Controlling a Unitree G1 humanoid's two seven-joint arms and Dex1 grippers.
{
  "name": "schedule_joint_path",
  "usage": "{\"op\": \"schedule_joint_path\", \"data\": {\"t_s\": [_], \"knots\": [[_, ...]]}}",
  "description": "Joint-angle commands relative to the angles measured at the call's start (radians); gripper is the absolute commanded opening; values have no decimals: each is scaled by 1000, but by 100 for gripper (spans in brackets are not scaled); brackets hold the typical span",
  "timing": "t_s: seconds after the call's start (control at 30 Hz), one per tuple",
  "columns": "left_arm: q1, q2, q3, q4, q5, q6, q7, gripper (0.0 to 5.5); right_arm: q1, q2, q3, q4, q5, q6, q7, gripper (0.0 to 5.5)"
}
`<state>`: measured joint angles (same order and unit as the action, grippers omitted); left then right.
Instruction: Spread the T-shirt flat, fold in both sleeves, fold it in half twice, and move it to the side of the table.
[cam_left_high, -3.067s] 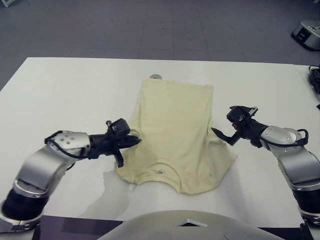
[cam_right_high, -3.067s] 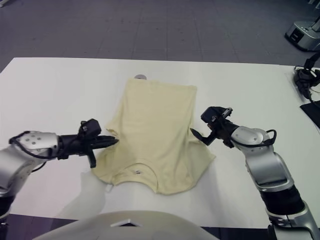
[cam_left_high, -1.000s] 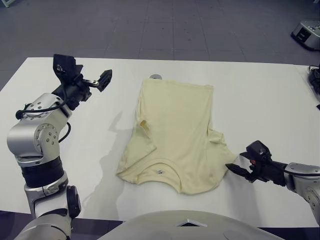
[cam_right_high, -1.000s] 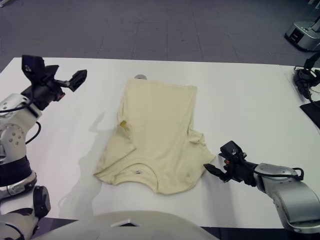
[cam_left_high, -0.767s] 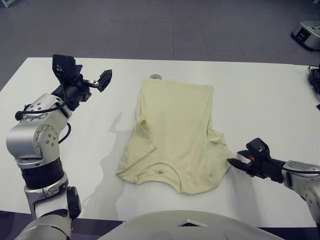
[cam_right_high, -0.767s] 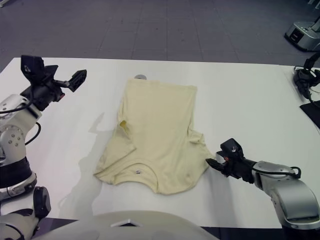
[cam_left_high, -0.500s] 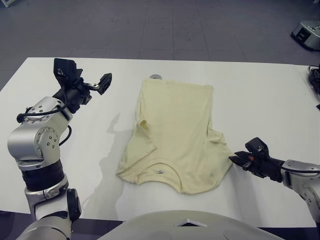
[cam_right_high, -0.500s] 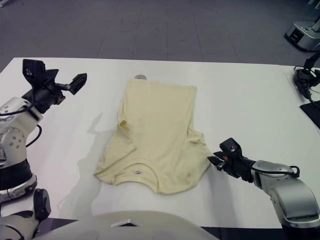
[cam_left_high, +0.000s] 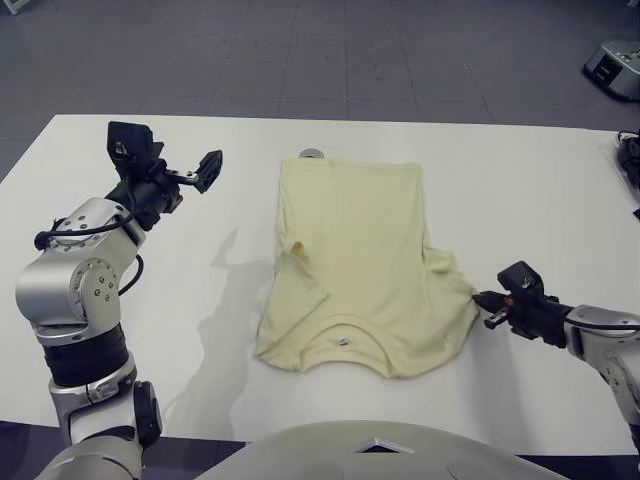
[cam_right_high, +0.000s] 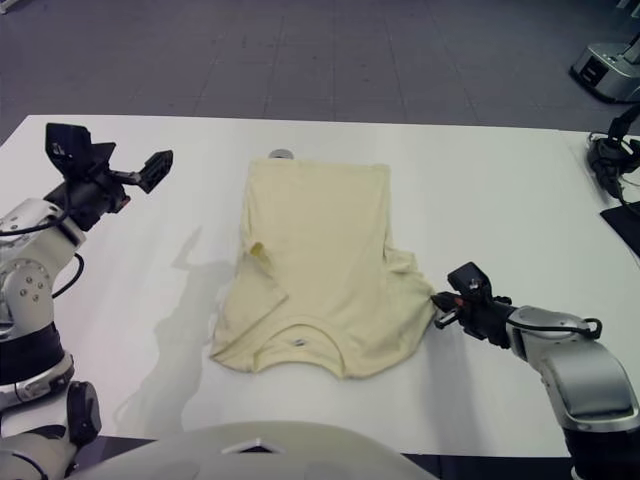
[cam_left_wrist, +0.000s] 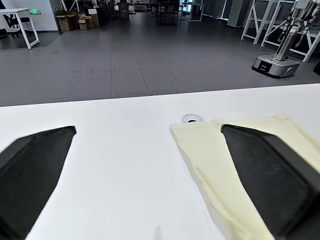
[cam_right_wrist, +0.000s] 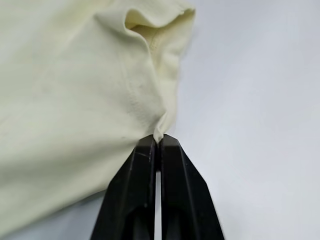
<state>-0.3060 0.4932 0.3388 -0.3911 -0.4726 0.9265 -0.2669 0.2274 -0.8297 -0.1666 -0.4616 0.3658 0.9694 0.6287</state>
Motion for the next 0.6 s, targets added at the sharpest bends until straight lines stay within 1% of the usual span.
{"op": "schedule_joint_path", "data": {"t_s": [0.03,0.13,0.27,0.43,0.6], "knots": [[23,8,-3,-27,0,19,9,540,27,-55,-9,-76,65,68,69,3],[39,5,4,-44,-2,25,17,540,3,-74,-20,-133,117,116,99,3],[48,-6,2,-52,-2,23,29,540,-99,-47,-16,-160,158,167,70,3],[45,-23,-18,-56,-4,23,39,540,-194,6,32,-190,185,211,15,3],[26,-18,-42,-42,-6,27,30,540,-209,61,105,-211,200,232,-27,3]]}}
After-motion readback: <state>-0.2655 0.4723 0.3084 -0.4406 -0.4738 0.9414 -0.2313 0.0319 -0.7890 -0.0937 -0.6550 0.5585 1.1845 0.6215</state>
